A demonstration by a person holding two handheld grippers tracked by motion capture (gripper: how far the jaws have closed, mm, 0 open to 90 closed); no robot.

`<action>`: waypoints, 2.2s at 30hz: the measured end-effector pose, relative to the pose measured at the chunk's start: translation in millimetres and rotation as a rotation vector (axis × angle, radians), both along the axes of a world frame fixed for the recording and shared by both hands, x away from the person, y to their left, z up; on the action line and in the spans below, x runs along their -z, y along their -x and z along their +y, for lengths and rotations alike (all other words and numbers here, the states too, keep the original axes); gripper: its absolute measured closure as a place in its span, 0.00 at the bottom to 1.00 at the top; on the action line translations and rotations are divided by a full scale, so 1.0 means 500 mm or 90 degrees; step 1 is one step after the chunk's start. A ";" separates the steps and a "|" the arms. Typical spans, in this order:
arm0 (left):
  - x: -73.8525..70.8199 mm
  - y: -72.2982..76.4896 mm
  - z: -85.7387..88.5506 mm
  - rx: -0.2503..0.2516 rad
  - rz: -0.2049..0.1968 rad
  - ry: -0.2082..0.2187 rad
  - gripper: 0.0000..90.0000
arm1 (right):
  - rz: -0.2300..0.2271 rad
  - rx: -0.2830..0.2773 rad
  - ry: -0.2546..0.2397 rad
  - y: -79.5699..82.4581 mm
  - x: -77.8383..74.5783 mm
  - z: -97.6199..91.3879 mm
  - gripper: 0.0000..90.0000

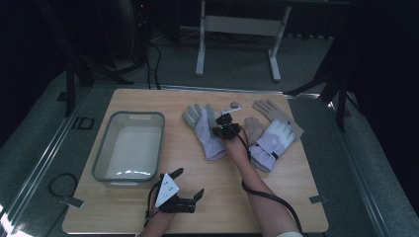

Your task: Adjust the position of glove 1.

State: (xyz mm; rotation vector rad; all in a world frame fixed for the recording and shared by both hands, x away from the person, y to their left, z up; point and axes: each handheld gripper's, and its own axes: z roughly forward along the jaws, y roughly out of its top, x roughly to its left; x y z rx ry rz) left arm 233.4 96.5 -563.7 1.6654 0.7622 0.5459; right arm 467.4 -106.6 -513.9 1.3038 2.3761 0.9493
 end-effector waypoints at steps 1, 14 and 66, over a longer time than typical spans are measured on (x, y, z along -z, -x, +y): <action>0.000 0.000 0.000 0.000 0.000 0.000 0.02 | -0.002 0.020 -0.011 0.004 -0.003 -0.005 0.98; 0.000 -0.001 0.000 0.002 0.001 -0.002 0.02 | -0.014 0.176 -0.126 0.100 -0.032 -0.059 0.98; 0.000 -0.001 -0.002 0.004 0.003 -0.002 0.02 | -0.053 0.172 -0.060 0.145 -0.097 -0.246 0.66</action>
